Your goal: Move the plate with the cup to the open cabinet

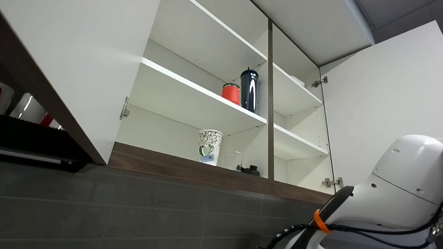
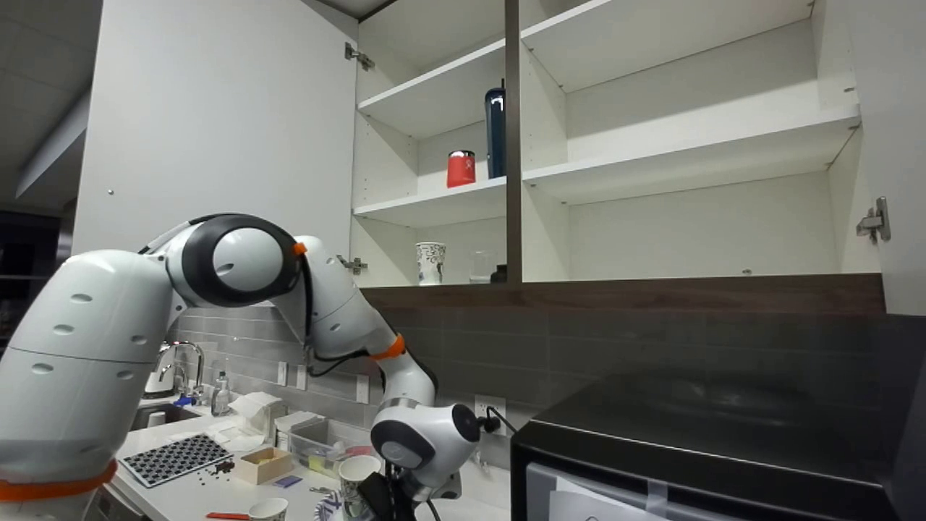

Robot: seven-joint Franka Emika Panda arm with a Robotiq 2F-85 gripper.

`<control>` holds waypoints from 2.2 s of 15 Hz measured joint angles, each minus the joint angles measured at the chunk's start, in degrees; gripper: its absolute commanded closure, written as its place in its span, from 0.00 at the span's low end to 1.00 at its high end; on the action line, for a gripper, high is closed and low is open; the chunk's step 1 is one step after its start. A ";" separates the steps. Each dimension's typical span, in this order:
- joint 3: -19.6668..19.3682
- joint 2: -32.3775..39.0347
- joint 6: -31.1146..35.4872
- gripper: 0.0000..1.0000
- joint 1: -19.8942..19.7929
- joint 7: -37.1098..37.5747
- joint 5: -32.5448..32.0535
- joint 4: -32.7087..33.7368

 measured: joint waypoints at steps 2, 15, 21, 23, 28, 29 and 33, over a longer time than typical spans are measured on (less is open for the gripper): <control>-0.10 -3.13 -0.31 0.99 0.56 2.37 -0.41 -0.14; -1.17 -17.15 -6.90 0.99 3.40 30.24 -17.87 0.01; -1.46 -17.58 -6.90 0.99 4.68 29.54 -17.89 0.55; -1.38 -19.09 -7.27 0.99 5.96 29.30 -17.88 1.37; -1.61 -24.87 -12.57 0.97 7.66 30.12 -17.89 4.83; -1.66 -25.56 -13.06 0.97 7.67 30.26 -17.89 5.21; -1.83 -25.74 -13.26 0.99 7.67 30.29 -17.89 5.27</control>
